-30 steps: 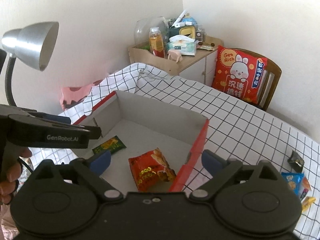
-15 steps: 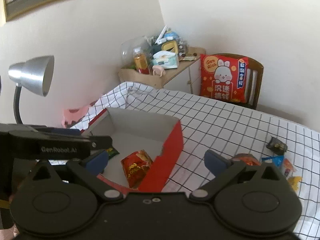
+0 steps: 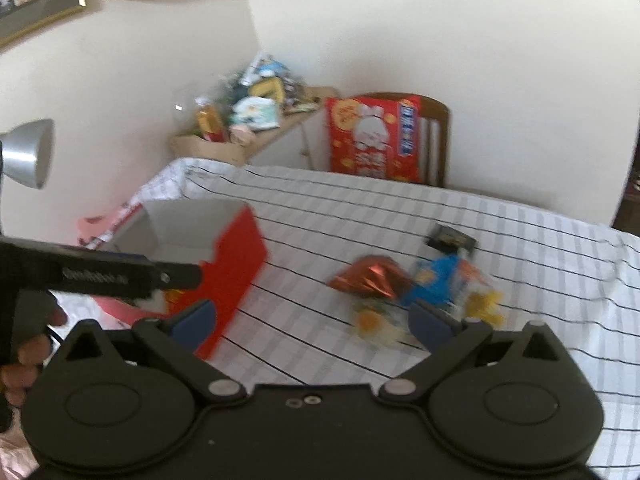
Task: Organize snacks
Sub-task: 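Move both grippers back toward the remaining snack pile, then grasp the green-wrapped round pastry with the left gripper while the right grasps the yellow packet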
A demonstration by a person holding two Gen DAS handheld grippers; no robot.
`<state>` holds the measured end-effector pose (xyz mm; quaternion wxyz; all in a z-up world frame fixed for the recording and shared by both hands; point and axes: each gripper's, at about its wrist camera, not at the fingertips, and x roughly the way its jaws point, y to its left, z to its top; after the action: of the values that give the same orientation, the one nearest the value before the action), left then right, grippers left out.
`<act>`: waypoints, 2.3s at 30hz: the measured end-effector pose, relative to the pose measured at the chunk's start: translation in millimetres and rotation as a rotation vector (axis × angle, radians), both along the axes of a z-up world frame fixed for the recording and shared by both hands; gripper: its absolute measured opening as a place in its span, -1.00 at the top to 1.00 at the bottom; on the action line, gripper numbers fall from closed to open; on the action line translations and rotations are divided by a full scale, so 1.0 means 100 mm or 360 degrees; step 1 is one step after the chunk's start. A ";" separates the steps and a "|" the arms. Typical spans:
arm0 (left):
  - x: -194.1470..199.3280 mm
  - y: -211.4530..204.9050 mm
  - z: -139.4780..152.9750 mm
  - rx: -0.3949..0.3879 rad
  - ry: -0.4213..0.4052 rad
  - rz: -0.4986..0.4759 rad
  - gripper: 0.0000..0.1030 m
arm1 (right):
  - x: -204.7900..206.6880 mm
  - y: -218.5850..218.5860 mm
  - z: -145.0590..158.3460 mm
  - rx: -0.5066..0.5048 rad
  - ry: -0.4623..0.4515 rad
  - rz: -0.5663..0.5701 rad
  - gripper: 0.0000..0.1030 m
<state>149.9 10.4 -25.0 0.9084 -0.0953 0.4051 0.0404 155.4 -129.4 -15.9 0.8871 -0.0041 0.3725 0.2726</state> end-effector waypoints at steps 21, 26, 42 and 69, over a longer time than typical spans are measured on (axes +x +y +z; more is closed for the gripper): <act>1.02 -0.59 -0.66 -0.0051 0.0336 0.0037 -0.51 | 0.64 -0.61 -0.72 -0.0217 0.0097 -0.0139 -0.74; 1.25 -0.68 -0.83 -0.0053 0.0429 0.0019 -0.51 | 0.87 -0.65 -0.84 -0.0226 0.0126 -0.0163 -0.61; 1.68 -0.87 -1.25 -0.0045 0.0575 -0.0072 -0.38 | 1.49 -0.72 -1.14 -0.0197 0.0257 -0.0173 -0.09; 1.57 -0.81 -1.32 -0.0158 0.0596 -0.0112 0.03 | 1.32 -0.82 -1.26 -0.0173 0.0323 -0.0235 0.33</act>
<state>307.3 -70.6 -156.6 0.8122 -0.1166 0.5715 0.0057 287.0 -211.6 -142.3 0.8609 0.0030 0.4740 0.1850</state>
